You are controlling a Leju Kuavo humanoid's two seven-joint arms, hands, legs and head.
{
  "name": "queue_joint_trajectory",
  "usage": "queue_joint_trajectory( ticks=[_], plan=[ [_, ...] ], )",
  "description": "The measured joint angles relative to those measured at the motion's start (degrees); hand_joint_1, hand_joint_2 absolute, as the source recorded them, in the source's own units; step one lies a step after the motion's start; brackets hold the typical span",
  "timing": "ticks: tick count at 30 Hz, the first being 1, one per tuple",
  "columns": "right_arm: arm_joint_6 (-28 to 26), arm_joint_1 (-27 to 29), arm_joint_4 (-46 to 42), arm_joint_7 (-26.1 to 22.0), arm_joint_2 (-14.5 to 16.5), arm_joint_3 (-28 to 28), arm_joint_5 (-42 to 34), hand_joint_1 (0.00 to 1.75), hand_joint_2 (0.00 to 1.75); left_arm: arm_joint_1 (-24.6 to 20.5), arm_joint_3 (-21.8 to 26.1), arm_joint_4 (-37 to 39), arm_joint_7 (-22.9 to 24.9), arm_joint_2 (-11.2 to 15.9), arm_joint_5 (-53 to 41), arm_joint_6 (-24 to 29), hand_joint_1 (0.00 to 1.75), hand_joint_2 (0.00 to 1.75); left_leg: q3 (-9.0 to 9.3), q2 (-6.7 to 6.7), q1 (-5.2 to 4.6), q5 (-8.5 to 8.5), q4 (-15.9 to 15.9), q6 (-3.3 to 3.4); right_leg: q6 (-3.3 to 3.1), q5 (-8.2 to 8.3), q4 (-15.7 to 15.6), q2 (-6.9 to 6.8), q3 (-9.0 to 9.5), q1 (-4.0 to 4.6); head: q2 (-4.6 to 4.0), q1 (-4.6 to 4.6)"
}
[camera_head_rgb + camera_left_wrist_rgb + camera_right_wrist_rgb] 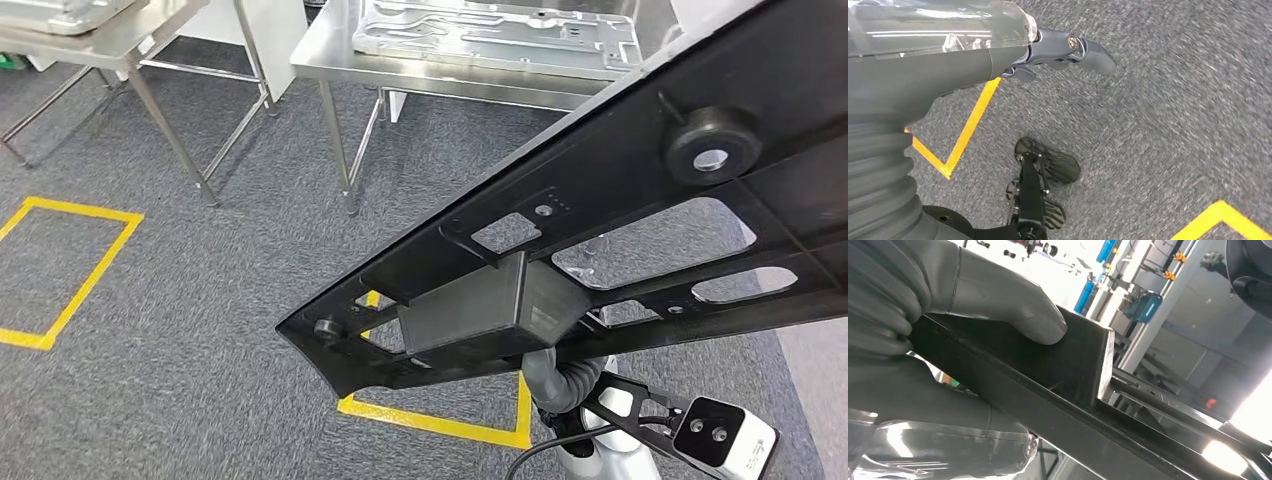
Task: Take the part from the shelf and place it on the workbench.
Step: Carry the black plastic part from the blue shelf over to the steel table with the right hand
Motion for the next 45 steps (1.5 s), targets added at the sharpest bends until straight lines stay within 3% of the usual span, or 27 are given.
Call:
queue_joint_trajectory(
  ticks=[1,3,5,7,9,10,11,13,15,18,20,22,24,25,26,27,29,31,34,36,39,40,41,42,45],
  plan=[
    [0.0,0.0,0.0,0.0,0.0,0.0,0.0,1.75,1.75,0.0,0.0,0.0,0.0,0.0,0.0,0.0,0.00,1.75,0.12,0.45,-0.12,-0.17,0.1,-0.32,-0.32,-0.03,-0.8,-0.22,0.34,0.22,0.00,0.00],
    [-0.1,0.0,0.0,0.0,0.0,0.0,-0.1,1.75,1.75,-0.1,0.0,0.0,0.0,0.0,0.0,-0.2,0.00,1.75,0.34,1.18,-0.10,-0.45,0.0,-1.00,-0.92,0.11,-0.9,0.97,0.27,0.27,0.00,-0.01],
    [0.1,-0.1,0.0,0.0,0.1,0.1,-0.4,1.75,1.75,-0.2,0.0,0.0,0.0,0.0,-0.1,-0.4,0.00,1.75,-0.09,-0.56,0.18,-1.84,1.7,-1.61,-1.61,0.37,-1.3,1.92,0.43,-0.03,0.00,-0.01],
    [0.4,-0.1,0.2,0.0,0.1,0.1,-1.0,1.75,1.75,-0.1,0.0,0.0,0.0,0.0,-0.2,-0.5,0.00,1.75,-2.71,-3.36,0.39,-5.20,7.7,-2.01,-2.14,0.46,-1.5,2.68,0.57,-0.15,0.00,-0.02],
    [0.8,0.0,0.5,0.0,0.1,0.1,-1.4,1.75,1.75,0.2,0.0,0.0,0.0,0.0,-0.3,-0.6,0.00,1.75,-6.55,-4.23,0.43,-8.03,15.3,-2.22,-2.34,0.41,-1.4,3.55,0.58,-0.04,0.00,-0.02],
    [1.0,0.0,0.6,0.0,0.1,0.1,-1.6,1.75,1.75,0.3,0.0,0.0,0.0,0.0,-0.3,-0.7,0.00,1.75,-7.64,-4.29,0.43,-8.01,16.9,-2.24,-2.35,0.36,-1.4,3.98,0.60,0.00,0.00,-0.02],
    [1.2,0.1,0.7,0.0,0.2,0.1,-1.6,1.75,1.75,0.4,0.0,0.0,0.0,0.0,-0.3,-0.7,0.00,1.75,-7.64,-4.30,0.44,-6.80,16.3,-2.19,-2.31,0.30,-1.3,4.35,0.68,0.02,0.00,-0.02],
    [1.3,0.1,0.8,0.0,0.2,0.0,-1.7,1.75,1.75,0.3,0.0,0.0,0.0,0.0,-0.4,-0.8,0.00,1.75,-4.76,-4.43,0.44,-2.31,9.1,-1.87,-2.11,0.10,-1.2,4.91,0.94,0.02,0.00,-0.02],
    [1.5,0.1,0.8,0.0,0.3,-0.1,-1.7,1.75,1.75,0.2,0.0,0.0,0.0,0.1,-0.4,-0.9,0.00,1.75,-1.89,-4.79,0.26,0.34,2.3,-1.27,-1.68,-0.04,-0.9,5.29,0.93,0.19,0.00,-0.02],
    [1.5,0.1,0.8,0.0,0.4,-0.3,-1.5,1.75,1.75,0.2,0.0,0.0,-0.1,0.1,-0.4,-0.9,0.00,1.75,-1.33,-5.01,0.03,0.63,0.7,-0.27,-0.76,0.11,-1.0,5.55,0.68,0.26,0.00,-0.01],
    [1.5,0.1,0.8,0.0,0.4,-0.6,-1.5,1.75,1.75,0.2,0.0,0.0,-0.2,0.1,-0.5,-1.1,0.00,1.75,-1.24,-4.85,0.23,0.99,0.3,0.49,-0.13,-0.68,-0.1,5.20,0.38,0.17,0.00,0.00],
    [1.5,0.1,0.8,0.0,0.4,-0.8,-1.5,1.75,1.75,0.1,0.0,0.0,-0.3,0.1,-0.5,-1.2,0.00,1.75,-1.20,-4.61,0.39,1.26,0.0,1.01,0.30,-3.79,4.9,4.48,-1.86,0.01,0.00,0.00],
    [1.7,0.4,0.8,0.0,0.4,-1.0,-1.4,1.75,1.75,0.1,0.0,0.0,-0.4,0.1,-0.5,-1.4,0.00,1.75,-1.35,-4.37,0.34,1.27,0.0,1.16,0.57,-7.44,13.0,4.09,-5.69,-0.13,0.00,0.00],
    [1.8,0.5,0.8,0.0,0.4,-1.1,-1.4,1.75,1.75,0.2,0.0,0.0,-0.4,0.1,-0.5,-1.5,0.00,1.75,-1.40,-4.25,0.32,1.26,0.0,1.16,0.67,-8.10,15.5,4.03,-6.94,-0.21,0.00,0.00],
    [1.9,0.6,0.8,0.0,0.4,-1.2,-1.3,1.75,1.75,0.2,0.0,0.0,-0.4,0.1,-0.6,-1.6,0.00,1.75,-1.41,-4.16,0.32,1.23,0.1,1.14,0.71,-7.64,16.0,3.97,-7.15,-0.28,0.00,0.00],
    [2.0,0.7,0.8,0.0,0.4,-1.2,-1.2,1.75,1.75,0.2,0.0,0.0,-0.5,0.1,-0.6,-1.6,0.00,1.75,-1.37,-4.11,0.32,1.18,0.1,1.07,0.67,-6.10,13.9,3.86,-6.06,-0.34,0.00,0.00],
    [2.0,0.7,0.6,0.0,0.4,-1.4,-1.0,1.75,1.75,0.1,-0.1,0.0,-0.5,0.1,-0.7,-1.8,0.00,1.75,-1.20,-4.08,0.25,0.98,0.3,0.77,0.34,-2.31,5.4,3.42,-1.68,-0.37,0.00,0.00],
    [2.0,0.7,0.5,0.0,0.5,-1.5,-1.0,1.75,1.75,0.1,-0.1,0.0,-0.5,0.1,-0.7,-1.9,0.00,1.75,-1.16,-4.06,0.06,0.76,0.5,0.22,-0.10,-0.67,-0.2,3.17,1.04,-0.16,0.00,-0.01],
    [2.0,0.7,0.4,0.0,0.5,-1.6,-1.0,1.75,1.75,0.0,-0.1,0.0,-0.6,0.1,-0.7,-1.9,0.00,1.75,-1.13,-3.93,0.10,0.56,0.5,-0.86,-0.94,-0.54,-1.0,3.44,1.21,-0.02,0.00,-0.01],
    [2.1,0.6,0.2,0.0,0.7,-1.6,-1.0,1.75,1.75,0.0,-0.1,0.0,-0.6,0.1,-0.7,-2.0,0.00,1.75,-1.89,-4.03,0.22,-0.91,2.5,-1.48,-1.66,-0.31,-1.5,3.49,1.50,-0.21,0.00,-0.01],
    [2.2,0.7,0.1,0.0,1.0,-1.6,-1.1,1.75,1.75,0.0,-0.1,0.0,-0.6,0.1,-0.7,-2.0,0.00,1.75,-7.09,-4.18,0.29,-6.17,13.5,-2.05,-2.19,-0.33,-1.7,3.53,1.67,-0.13,0.00,-0.02],
    [2.2,0.7,0.1,0.0,1.0,-1.6,-1.1,1.75,1.75,0.1,-0.1,0.0,-0.6,0.2,-0.7,-2.0,0.00,1.75,-8.73,-4.19,0.29,-7.06,16.6,-2.12,-2.25,-0.40,-1.6,3.59,1.69,-0.06,0.00,-0.02],
    [2.2,0.8,0.1,0.0,1.0,-1.6,-1.1,1.75,1.75,0.1,-0.1,0.0,-0.6,0.2,-0.7,-2.0,0.00,1.75,-9.37,-4.20,0.29,-6.72,17.5,-2.09,-2.28,-0.47,-1.6,3.67,1.75,0.00,0.00,-0.02],
    [2.2,0.8,0.1,0.0,1.0,-1.6,-1.1,1.75,1.75,0.1,-0.1,0.0,-0.6,0.2,-0.7,-2.0,0.00,1.75,-8.73,-4.20,0.29,-5.16,15.8,-1.99,-2.25,-0.58,-1.5,3.78,1.87,0.04,0.00,-0.02],
    [2.2,0.7,0.1,0.0,1.0,-1.6,-1.1,1.75,1.75,0.1,-0.1,0.0,-0.6,0.3,-0.7,-2.0,0.00,1.75,-3.32,-4.45,0.11,0.54,4.0,-1.14,-1.91,-1.02,-1.3,4.07,2.23,0.13,0.00,-0.02]
  ],
)
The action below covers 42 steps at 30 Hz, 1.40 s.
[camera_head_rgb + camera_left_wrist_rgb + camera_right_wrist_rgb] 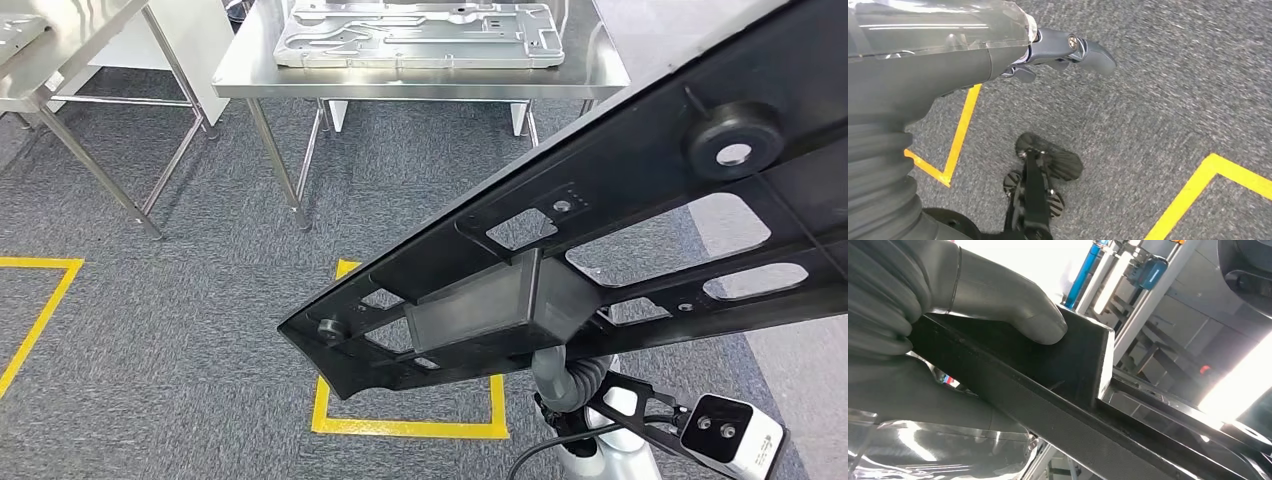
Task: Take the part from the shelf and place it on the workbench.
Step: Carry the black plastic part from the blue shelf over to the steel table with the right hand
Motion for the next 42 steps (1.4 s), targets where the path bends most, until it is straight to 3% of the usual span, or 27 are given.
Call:
queue_joint_trajectory(
  ticks=[2,4,6,7,10,11,12,14,16,17,20,22,23,25,26,27,28,30,31,32,35,36,38,40,42],
  plan=[
    [0.0,0.0,0.0,0.0,0.0,0.0,0.0,1.75,1.75,0.0,0.0,0.0,0.0,0.1,0.0,0.0,0.00,1.75,1.41,-0.18,-0.29,0.62,-3.2,0.66,0.52,-0.07,0.1,0.13,-0.13,0.09,0.00,0.00],
    [0.0,0.0,0.0,0.0,0.0,0.0,0.0,1.75,1.75,0.0,0.0,0.0,0.0,0.1,0.0,0.0,0.00,1.75,1.42,-0.14,-0.29,0.75,-3.5,1.21,1.20,-0.13,0.0,0.17,-0.20,0.10,0.00,0.00],
    [0.0,-0.1,-0.1,0.0,0.0,0.0,0.0,1.75,1.75,0.0,0.0,0.0,0.0,0.1,0.0,0.0,0.00,1.75,1.69,-0.06,0.00,0.96,-4.0,1.91,1.80,-1.28,1.6,0.03,-0.79,0.08,0.00,0.01],
    [0.0,-0.1,-0.1,0.0,0.0,0.0,0.0,1.75,1.75,-0.1,0.0,0.0,0.0,0.1,0.0,0.0,0.00,1.75,1.84,-0.02,0.16,1.03,-4.3,2.23,2.04,-2.70,4.1,-0.05,-1.91,0.04,0.00,0.01],
    [0.0,0.0,-0.1,0.0,0.0,-0.1,0.0,1.75,1.75,-0.1,0.0,0.0,-0.1,0.1,0.1,0.0,0.00,1.75,1.93,0.06,0.08,0.70,-4.3,2.59,2.51,-7.49,15.7,-0.19,-7.98,-0.28,0.00,0.02],
    [0.1,0.1,-0.1,0.0,0.0,-0.1,0.0,1.75,1.75,0.0,0.0,0.0,-0.1,0.1,0.2,-0.1,0.00,1.75,2.04,0.07,0.07,0.53,-4.3,2.57,2.62,-7.52,17.6,-0.24,-9.20,-0.35,0.00,0.02],
    [0.1,0.1,-0.1,0.0,0.0,-0.1,0.0,1.75,1.75,0.0,0.0,0.0,-0.1,0.1,0.2,-0.1,0.00,1.75,2.25,0.08,0.07,0.37,-4.3,2.51,2.65,-6.35,17.1,-0.30,-9.17,-0.41,0.00,0.02],
    [0.2,0.1,-0.1,0.0,0.0,-0.2,0.0,1.75,1.75,0.0,0.0,0.0,-0.1,0.0,0.2,-0.2,0.00,1.75,2.96,0.05,0.07,-0.08,-4.3,2.24,2.45,-1.83,10.0,-0.48,-5.99,-0.52,0.00,0.02],
    [0.3,0.0,-0.1,0.0,0.0,-0.2,0.0,1.75,1.75,0.0,0.0,0.0,-0.1,0.0,0.3,-0.2,0.00,1.75,3.45,0.03,-0.13,-0.63,-4.2,1.70,2.00,0.75,2.6,-0.74,-2.45,-0.34,0.00,0.01],
    [0.4,0.0,-0.1,0.0,0.0,-0.2,0.0,1.75,1.75,0.0,0.0,0.0,-0.1,0.0,0.3,-0.2,0.00,1.75,3.58,0.05,-0.21,-0.87,-4.1,1.36,1.70,1.03,0.7,-0.80,-1.56,-0.23,0.00,0.00],
    [0.4,0.0,-0.2,0.0,0.0,-0.2,0.0,1.75,1.75,-0.1,0.0,0.0,-0.1,0.0,0.3,-0.2,0.00,1.75,4.09,0.27,-0.17,-1.49,-4.3,0.30,0.71,0.35,-0.1,-0.52,-0.98,-0.11,0.00,0.00],
    [0.6,-0.1,-0.2,0.0,0.1,-0.2,-0.1,1.75,1.75,-0.3,0.0,0.0,-0.1,0.0,0.4,-0.2,0.00,1.75,3.54,0.23,-0.08,-2.56,-2.2,-0.32,0.04,0.00,-0.8,-0.48,0.31,-0.30,0.00,-0.02],
    [0.8,-0.2,-0.3,0.0,0.2,-0.3,-0.2,1.75,1.75,-0.3,0.0,0.0,-0.1,0.0,0.4,-0.2,0.00,1.75,1.92,0.16,-0.02,-3.69,0.9,-0.56,-0.23,-0.28,-1.0,-0.53,1.03,-0.35,0.00,-0.03],
    [1.0,-0.3,-0.2,0.0,0.3,-0.3,-0.3,1.75,1.75,-0.1,0.0,0.0,-0.1,0.1,0.5,-0.2,0.00,1.75,-3.47,0.11,0.03,-6.21,9.6,-0.95,-0.54,-1.17,-1.1,-0.51,2.05,-0.19,0.00,-0.05],
    [1.1,-0.2,-0.2,0.0,0.3,-0.3,-0.3,1.75,1.75,0.0,0.0,0.0,-0.1,0.1,0.6,-0.2,0.00,1.75,-6.01,0.11,0.03,-6.46,12.8,-1.02,-0.59,-1.70,-1.1,-0.41,2.59,-0.13,0.00,-0.05],
    [1.1,-0.2,-0.1,0.0,0.3,-0.3,-0.4,1.75,1.75,0.2,0.0,0.0,-0.1,0.1,0.7,-0.2,0.00,1.75,-7.42,0.11,0.03,-5.43,13.7,-0.98,-0.57,-2.25,-1.1,-0.29,3.24,-0.08,0.00,-0.05],
    [1.2,-0.2,0.0,0.0,0.3,-0.3,-0.4,1.75,1.75,0.2,0.0,0.0,-0.1,0.1,0.8,-0.2,0.00,1.75,-7.52,0.10,0.01,-3.11,12.1,-0.82,-0.51,-2.86,-1.1,-0.18,4.06,-0.06,0.00,-0.05],
    [1.3,-0.3,0.0,0.0,0.4,-0.3,-0.4,1.75,1.75,0.3,0.0,0.0,-0.1,0.1,0.9,-0.2,0.00,1.75,-5.09,0.07,-0.16,2.40,4.4,-0.12,-0.26,-4.22,-1.2,-0.10,5.83,-0.04,0.00,-0.04],
    [1.4,-0.4,0.0,0.0,0.4,-0.3,-0.4,1.75,1.75,0.3,0.0,0.0,-0.1,0.2,0.9,-0.1,0.00,1.75,-3.63,0.04,-0.37,3.84,1.0,0.34,0.00,-4.84,-1.3,-0.04,6.49,0.00,0.00,-0.05],
    [1.5,-0.4,0.1,0.0,0.5,-0.3,-0.4,1.75,1.75,0.3,0.0,0.0,-0.1,0.2,1.0,-0.1,0.00,1.75,-2.60,0.05,-0.59,4.08,-1.1,0.80,0.30,-5.30,-1.5,0.00,6.90,0.01,0.00,-0.05],
    [1.7,-0.5,0.1,0.0,0.5,-0.3,-0.5,1.75,1.75,0.3,0.0,0.0,-0.2,0.3,1.0,0.0,0.00,1.75,-1.10,-0.01,-0.71,2.47,-3.0,2.00,1.38,-5.04,-0.9,0.03,7.17,0.05,0.00,-0.06],
    [1.7,-0.6,0.1,0.0,0.6,-0.3,-0.5,1.75,1.75,0.3,0.0,0.0,-0.2,0.3,1.0,0.0,0.00,1.75,-0.47,-0.09,-0.57,2.23,-3.5,2.34,1.71,-4.50,0.8,-0.04,6.48,0.02,0.00,-0.06],
    [1.8,-0.7,0.0,0.0,0.6,-0.3,-0.6,1.75,1.75,0.3,0.0,0.0,-0.3,0.3,1.0,0.0,0.00,1.75,1.00,-0.20,-0.32,1.64,-4.3,2.84,2.21,-4.40,7.0,-0.17,2.59,-0.12,0.00,-0.04],
    [1.8,-0.8,0.1,0.0,0.6,-0.3,-0.6,1.75,1.75,0.3,0.0,0.0,-0.2,0.3,0.9,0.0,0.00,1.75,2.36,-0.24,-0.33,0.69,-4.6,3.09,2.56,-6.84,13.9,-0.25,-2.92,-0.30,0.00,-0.04],
    [1.8,-0.7,0.2,0.0,0.6,-0.3,-0.6,1.75,1.75,0.4,0.0,0.0,-0.2,0.3,0.9,0.1,0.00,1.75,4.09,-0.34,-0.33,-0.63,-4.7,3.07,2.82,-9.39,16.2,-0.31,-6.75,-0.46,0.00,-0.03]
  ],
)
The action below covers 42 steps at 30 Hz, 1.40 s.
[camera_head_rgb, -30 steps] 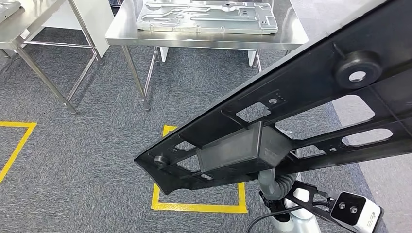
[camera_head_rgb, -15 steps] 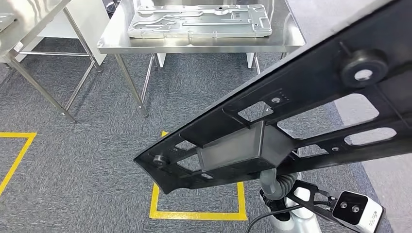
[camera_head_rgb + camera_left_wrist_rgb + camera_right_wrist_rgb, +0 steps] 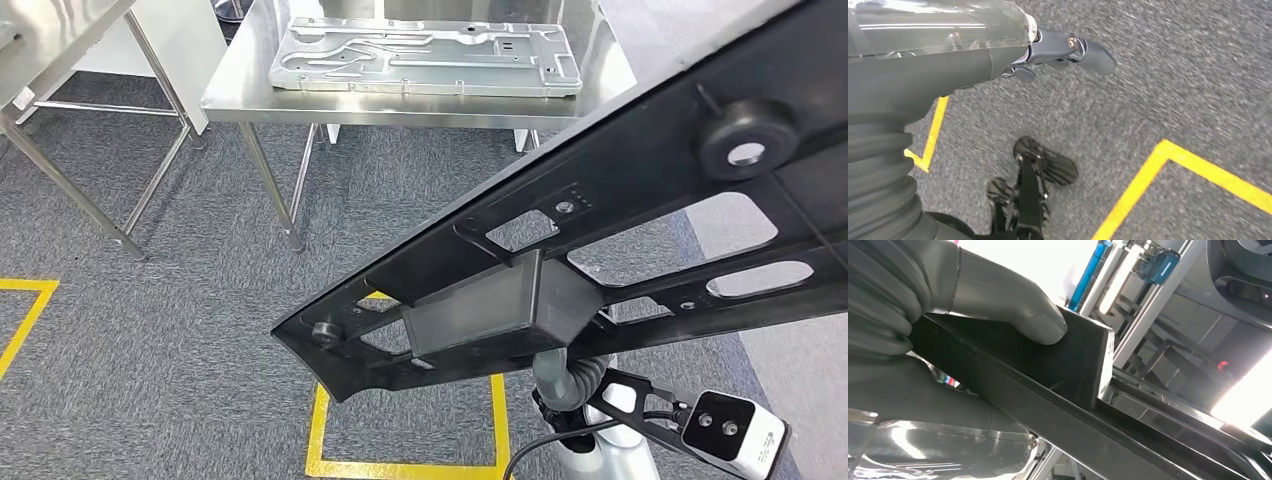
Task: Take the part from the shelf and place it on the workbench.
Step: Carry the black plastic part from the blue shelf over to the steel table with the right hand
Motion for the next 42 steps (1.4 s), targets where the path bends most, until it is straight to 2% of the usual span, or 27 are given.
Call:
queue_joint_trajectory(
  ticks=[1,2,4,5,6,9,10,12,14,15,16,17,19,21,24,26,27,29,30,31,32,34,36,37,38,40,42],
  plan=[
    [0.0,0.0,0.0,0.0,0.0,0.0,0.0,1.75,1.75,0.0,0.0,0.0,0.0,0.0,0.0,0.0,0.00,1.75,1.05,-0.06,0.00,-0.74,0.0,-0.09,0.07,0.37,-1.3,-0.03,-0.73,-0.06,0.00,0.01],
    [0.0,0.0,0.1,0.0,0.0,0.0,0.0,1.75,1.75,0.0,0.0,0.0,0.0,0.0,0.0,0.0,0.00,1.75,2.13,-0.11,0.00,-1.50,0.0,-0.20,0.02,2.30,-4.1,-0.07,-0.65,-0.10,0.00,0.01],
    [0.0,0.0,0.2,0.0,0.0,0.0,0.0,1.75,1.75,0.0,0.0,0.0,0.0,-0.1,0.0,0.0,0.00,1.75,3.98,-0.18,-0.06,-3.00,-0.1,-0.58,-0.41,8.89,-11.2,-0.37,0.55,0.00,0.00,0.01],
    [0.0,0.1,0.2,0.0,0.0,-0.1,0.1,1.75,1.75,0.0,0.0,0.0,0.0,-0.1,0.0,0.0,0.00,1.75,4.69,-0.19,-0.10,-3.81,-0.2,-0.87,-0.75,11.07,-13.5,-0.53,1.11,0.14,0.00,-0.01],
    [0.0,0.1,0.3,0.0,0.0,-0.1,0.1,1.75,1.75,-0.1,0.0,0.0,0.0,-0.1,0.0,0.0,0.00,1.75,5.48,-0.18,-0.14,-4.24,-0.2,-1.23,-1.12,12.17,-14.8,-0.57,1.54,0.28,0.00,-0.01],
    [0.0,-0.1,0.3,0.0,0.1,-0.1,0.1,1.75,1.75,-0.3,0.0,0.0,0.0,-0.1,0.0,0.1,0.00,1.75,7.00,-0.07,-0.09,-4.51,0.6,-2.25,-2.36,11.84,-15.5,-0.11,3.12,0.33,0.00,-0.01],
    [0.0,-0.2,0.3,0.0,0.2,-0.1,0.1,1.75,1.75,-0.4,0.0,0.0,0.0,-0.2,0.0,0.1,0.00,1.75,6.52,-0.07,0.00,-4.96,2.0,-2.48,-2.74,11.85,-15.7,-0.04,3.72,0.28,0.00,-0.02],
    [0.0,-0.2,0.3,0.0,0.3,-0.1,0.1,1.75,1.75,-0.6,0.0,0.0,0.0,-0.2,0.0,0.0,0.00,1.75,3.17,-0.07,0.20,-7.39,8.1,-2.81,-3.20,11.51,-15.9,-0.05,4.61,0.23,0.00,-0.02],
    [0.0,-0.1,0.3,0.0,0.4,-0.2,0.1,1.75,1.75,-0.4,0.0,0.0,0.0,-0.2,0.0,0.1,0.00,1.75,-2.09,-0.07,0.31,-10.52,15.3,-3.17,-3.32,10.79,-15.9,0.11,5.16,0.27,0.00,-0.02],
    [0.0,0.0,0.3,0.0,0.4,-0.2,0.1,1.75,1.75,-0.3,0.0,0.0,0.0,-0.2,0.0,0.1,0.00,1.75,-4.01,-0.07,0.34,-11.08,16.8,-3.27,-3.28,10.40,-15.9,0.23,5.50,0.28,0.00,-0.02],
    [0.0,0.0,0.3,0.0,0.4,-0.2,0.1,1.75,1.75,-0.2,0.0,0.0,0.0,-0.2,0.0,0.1,0.00,1.75,-4.99,-0.06,0.37,-10.25,16.2,-3.28,-3.20,9.99,-15.8,0.31,5.96,0.29,0.00,-0.02],
    [0.0,0.1,0.3,0.0,0.4,-0.2,0.2,1.75,1.75,-0.1,0.0,0.0,0.0,-0.2,0.0,0.1,0.00,1.75,-5.04,-0.06,0.38,-8.04,13.7,-3.14,-3.09,9.56,-15.8,0.36,6.52,0.29,0.00,-0.02],
    [0.0,0.1,0.3,0.0,0.4,-0.2,0.2,1.75,1.75,0.1,0.0,0.0,0.0,-0.2,-0.1,0.1,0.00,1.75,-3.85,-0.03,0.27,-2.17,6.5,-2.67,-2.74,8.70,-15.8,0.33,7.70,0.34,0.00,-0.01],
    [0.0,0.1,0.3,0.0,0.5,-0.2,0.2,1.75,1.75,0.2,0.0,0.0,0.0,-0.2,-0.1,0.1,0.00,1.75,-3.11,0.04,-0.05,0.31,2.6,-1.98,-2.11,8.06,-15.9,0.39,8.29,0.41,0.00,-0.02],
    [0.2,0.1,0.1,0.0,0.6,-0.3,-0.3,1.75,1.75,0.3,0.0,0.0,0.0,-0.1,-0.1,0.1,0.00,1.75,-2.26,-0.05,-0.07,0.50,1.8,-0.80,-0.94,7.85,-14.9,0.43,8.48,0.42,0.00,-0.02],
    [0.5,0.0,-0.1,0.0,0.7,-0.5,-0.8,1.75,1.75,0.3,0.0,0.0,-0.1,-0.1,-0.1,0.1,0.00,1.75,-1.26,-0.07,0.09,0.23,1.5,-0.16,-0.25,6.84,-11.7,0.26,7.01,0.32,0.00,-0.02],
    [0.7,0.0,-0.1,0.0,0.7,-0.6,-1.1,1.75,1.75,0.3,0.0,0.0,-0.1,-0.1,-0.1,0.1,0.00,1.75,-0.92,0.00,0.11,-0.02,1.4,0.04,-0.03,5.73,-8.6,0.18,5.17,0.25,0.00,-0.02],
    [1.3,0.1,-0.2,0.0,0.7,-1.0,-1.6,1.75,1.75,0.3,0.0,0.0,-0.1,-0.1,-0.1,0.1,0.00,1.75,-0.30,0.14,0.06,-0.78,1.4,0.22,0.18,3.08,-1.7,0.09,0.14,0.21,0.00,-0.02],
    [1.6,0.1,-0.2,0.0,0.7,-1.2,-1.8,1.75,1.75,0.3,0.0,0.0,-0.1,-0.1,-0.1,0.1,0.00,1.75,0.16,0.23,0.02,-1.25,1.4,0.21,0.15,2.40,0.3,0.05,-1.85,0.21,0.00,-0.02],
    [1.8,0.2,-0.2,0.0,0.7,-1.4,-2.0,1.75,1.75,0.3,0.0,0.0,-0.1,-0.1,-0.2,0.0,0.00,1.75,0.77,0.33,-0.02,-1.78,1.4,0.18,0.08,2.65,0.5,0.00,-2.96,0.23,0.00,-0.02],
    [2.2,0.2,-0.2,0.0,0.7,-1.6,-2.1,1.75,1.75,0.4,0.0,0.0,-0.1,-0.1,-0.2,0.0,0.00,1.75,1.58,0.45,-0.07,-2.40,1.4,0.13,-0.08,4.11,-1.5,-0.09,-3.00,0.28,0.00,-0.02],
    [2.8,0.3,-0.2,0.0,0.8,-2.0,-2.4,1.75,1.75,0.4,0.0,0.0,-0.1,-0.2,-0.4,-0.1,0.00,1.75,3.25,0.79,-0.19,-3.79,1.4,-0.05,-0.99,9.75,-8.6,-0.96,-1.52,0.71,0.00,-0.02],
    [3.2,0.4,-0.2,0.0,1.0,-2.5,-2.5,1.75,1.75,0.3,0.0,0.0,0.0,-0.3,-0.5,-0.1,0.00,1.75,4.25,1.21,-0.28,-4.91,1.1,-0.58,-1.98,13.51,-13.5,-1.97,-0.58,1.44,0.00,0.02],
    [3.4,0.4,-0.2,0.0,1.2,-2.7,-2.5,1.75,1.75,0.3,0.0,0.0,0.0,-0.3,-0.5,-0.1,0.00,1.75,4.71,1.44,-0.31,-5.12,1.0,-0.94,-2.29,13.89,-14.2,-2.03,-0.46,1.65,0.00,0.02],
    [3.4,0.4,-0.3,0.0,1.4,-2.9,-2.5,1.75,1.75,0.3,0.0,0.0,0.1,-0.3,-0.5,-0.1,0.00,1.75,4.96,1.63,-0.33,-5.07,1.0,-1.33,-2.54,13.54,-14.5,-1.73,-0.13,1.72,0.00,0.04],
    [3.4,0.3,-0.4,0.0,1.8,-3.1,-2.4,1.75,1.75,0.0,0.0,0.0,0.1,-0.2,-0.4,-0.1,0.00,1.75,4.50,1.62,-0.23,-4.43,3.2,-2.03,-3.13,13.15,-15.3,-1.00,1.27,1.36,0.00,0.02],
    [3.4,0.2,-0.4,0.0,2.2,-3.2,-2.3,1.75,1.75,-0.3,0.0,0.0,0.1,-0.2,-0.4,-0.1,0.00,1.75,1.03,1.01,-0.04,-4.74,9.1,-2.63,-3.58,12.37,-15.9,-0.57,2.96,1.03,0.00,0.02]
  ],
)
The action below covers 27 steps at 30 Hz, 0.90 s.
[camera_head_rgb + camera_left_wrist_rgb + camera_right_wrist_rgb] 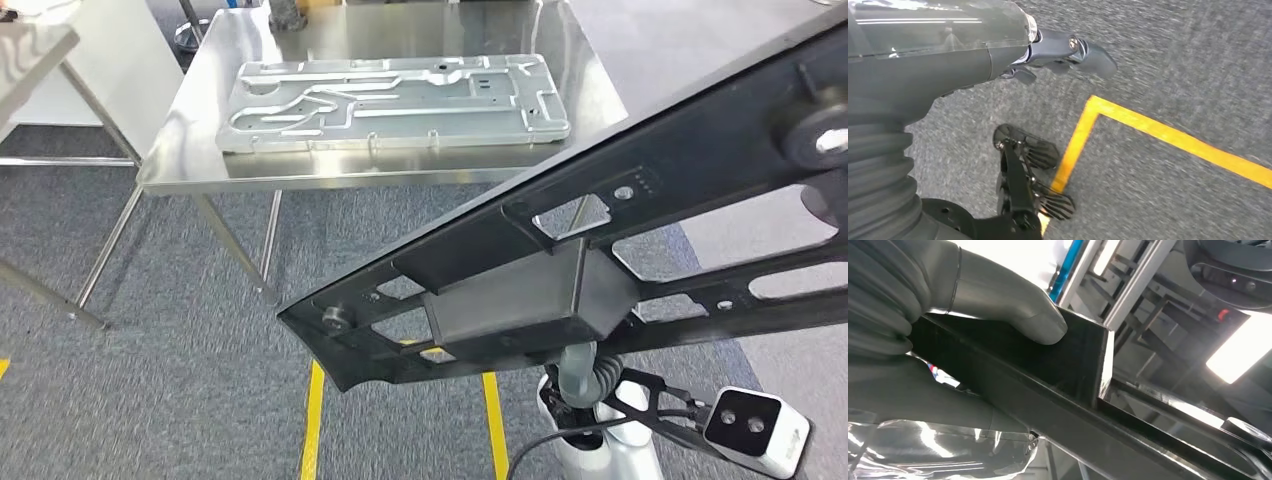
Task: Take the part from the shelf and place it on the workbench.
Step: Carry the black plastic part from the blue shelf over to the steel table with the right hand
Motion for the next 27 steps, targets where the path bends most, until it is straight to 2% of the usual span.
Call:
queue_joint_trajectory(
  ticks=[2,3,4,5,6,8,9,10,12,13,14,15,17,18,19,20,21,23,24,25,26,27],
  plan=[
    [0.0,-0.1,0.0,0.0,0.3,-0.1,0.3,1.75,1.75,0.0,0.0,0.0,0.0,0.0,0.0,0.1,0.00,1.75,-4.95,-0.40,0.17,-2.91,6.3,-0.42,-0.13,-1.12,-0.1,0.47,1.38,-0.13,0.00,0.00],
    [0.0,0.0,0.0,0.0,0.4,-0.2,0.4,1.75,1.75,0.1,0.0,0.0,0.0,0.1,0.0,0.2,0.00,1.75,-7.00,-0.43,0.26,-4.63,8.0,-0.56,-0.06,-1.74,-0.1,0.75,2.12,-0.19,0.00,-0.01],
    [0.0,0.0,0.0,0.0,0.4,-0.2,0.4,1.75,1.75,0.2,0.0,0.0,0.0,0.1,0.0,0.2,0.00,1.75,-8.35,-0.43,0.34,-5.59,8.1,-0.66,0.03,-2.40,-0.1,0.97,2.98,-0.25,0.00,-0.01],
    [0.0,0.1,0.0,0.0,0.4,-0.2,0.5,1.75,1.75,0.2,0.0,0.0,0.0,0.1,0.0,0.2,0.00,1.75,-8.96,-0.42,0.40,-5.17,6.7,-0.67,0.15,-3.11,-0.1,1.13,3.95,-0.30,0.00,-0.01],
    [0.0,0.1,0.0,0.0,0.4,-0.3,0.5,1.75,1.75,0.2,0.0,0.0,0.0,0.1,0.0,0.2,0.00,1.75,-8.91,-0.42,0.44,-2.94,3.7,-0.63,0.30,-3.87,-0.1,1.22,4.98,-0.33,0.00,-0.01],
    [0.0,0.3,0.0,0.0,0.4,-0.5,0.5,1.75,1.75,0.4,0.0,0.0,0.0,0.1,0.1,0.2,0.00,1.75,-8.36,-0.43,0.33,4.53,-3.0,-0.26,0.71,-5.30,-0.1,1.33,6.53,-0.30,0.00,0.00],
    [0.0,0.3,0.0,0.0,0.4,-0.6,0.4,1.75,1.75,0.5,0.0,0.0,0.0,0.1,0.1,0.3,0.00,1.75,-8.12,-0.43,0.18,7.30,-5.2,0.05,1.02,-5.84,-0.2,1.42,6.93,-0.25,0.00,0.01],
    [0.0,0.4,-0.1,0.0,0.4,-0.7,0.4,1.75,1.75,0.5,0.0,0.0,0.0,0.2,0.1,0.3,0.00,1.75,-8.05,-0.44,0.03,8.82,-6.3,0.41,1.38,-6.16,-0.2,1.50,7.16,-0.20,0.00,0.01],
    [0.2,0.5,-0.3,0.0,0.4,-0.9,0.3,1.75,1.75,0.5,0.0,0.0,0.0,0.2,0.2,0.3,0.00,1.75,-7.35,-0.51,-0.02,8.72,-6.8,1.16,2.12,-6.23,0.0,1.53,7.43,-0.14,0.00,0.01],
    [0.3,0.5,-0.4,0.0,0.4,-1.0,0.3,1.75,1.75,0.5,0.0,0.0,0.0,0.1,0.2,0.3,0.00,1.75,-6.81,-0.57,0.06,8.61,-7.1,1.51,2.43,-6.05,1.1,1.39,7.14,-0.17,0.00,0.01],
    [0.4,0.5,-0.5,0.0,0.4,-1.2,0.3,1.75,1.75,0.5,0.0,0.0,-0.1,0.1,0.2,0.2,0.00,1.75,-6.18,-0.62,0.15,8.35,-7.3,1.83,2.71,-6.02,3.1,1.21,6.12,-0.20,0.00,0.01],
    [0.6,0.6,-0.6,0.0,0.4,-1.3,0.3,1.75,1.75,0.5,0.0,0.0,-0.1,0.1,0.2,0.2,0.00,1.75,-5.57,-0.66,0.21,7.99,-7.5,2.08,2.97,-6.53,6.2,1.04,4.29,-0.28,0.00,0.01],
    [0.8,0.8,-0.7,0.0,0.4,-1.5,0.3,1.75,1.75,0.5,0.0,0.0,-0.2,0.1,0.2,0.2,0.00,1.75,-4.53,-0.65,0.18,6.97,-7.6,2.41,3.43,-9.28,13.4,0.83,-0.71,-0.46,0.00,0.01],
    [0.9,0.9,-0.7,0.0,0.4,-1.7,0.3,1.75,1.75,0.5,0.0,0.0,-0.2,0.1,0.2,0.2,0.00,1.75,-3.87,-0.67,0.17,6.38,-7.6,2.46,3.62,-10.94,15.9,0.80,-2.96,-0.56,0.00,0.01],
    [0.9,1.1,-0.7,0.0,0.4,-1.8,0.3,1.75,1.75,0.5,0.0,0.0,-0.2,0.1,0.1,0.2,0.00,1.75,-3.06,-0.70,0.15,5.73,-7.6,2.48,3.71,-11.86,16.9,0.77,-4.44,-0.63,0.00,0.01],
    [0.9,1.1,-0.7,0.0,0.4,-1.9,0.3,1.75,1.75,0.5,0.0,0.0,-0.2,0.1,0.1,0.2,0.00,1.75,-2.13,-0.74,0.14,5.03,-7.6,2.46,3.70,-11.63,16.1,0.72,-5.04,-0.67,0.00,0.01],
    [0.9,1.2,-0.7,0.0,0.4,-2.1,0.3,1.75,1.75,0.5,0.0,0.0,-0.2,0.1,0.1,0.2,0.00,1.75,-1.10,-0.78,0.12,4.29,-7.6,2.39,3.54,-9.90,13.4,0.66,-4.77,-0.66,0.00,0.01],
    [1.0,1.2,-0.7,0.0,0.4,-2.3,0.2,1.75,1.75,0.5,0.0,0.0,-0.2,0.0,0.1,0.2,0.00,1.75,0.64,-0.82,0.00,2.78,-7.6,2.14,2.85,-3.29,6.0,0.48,-3.33,-0.44,0.00,0.02],
    [1.0,1.3,-0.8,0.0,0.4,-2.5,0.2,1.75,1.75,0.4,0.0,0.0,-0.2,0.0,0.1,0.1,0.00,1.75,1.18,-0.85,-0.07,2.13,-7.6,1.89,2.47,-0.74,3.3,0.43,-2.82,-0.25,0.00,0.02],
    [1.1,1.4,-0.8,0.0,0.4,-2.6,0.1,1.75,1.75,0.4,0.0,0.0,-0.2,0.0,0.1,0.1,0.00,1.75,1.59,-0.88,-0.11,1.66,-7.7,1.57,2.13,0.91,1.8,0.42,-2.57,-0.06,0.00,0.02],
    [1.1,1.5,-1.0,0.0,0.4,-2.8,0.1,1.75,1.75,0.3,0.0,0.0,-0.2,-0.1,0.1,0.1,0.00,1.75,1.99,-0.91,-0.16,1.54,-7.6,1.18,1.77,1.20,1.2,0.50,-2.42,0.06,0.00,0.00],
    [1.2,1.6,-1.1,0.0,0.4,-2.9,0.0,1.75,1.75,0.2,0.0,0.0,-0.2,-0.1,0.0,0.1,0.00,1.75,2.24,-0.93,-0.16,1.55,-7.6,0.78,1.43,0.81,1.0,0.57,-1.90,0.00,0.00,-0.01]
  ],
)
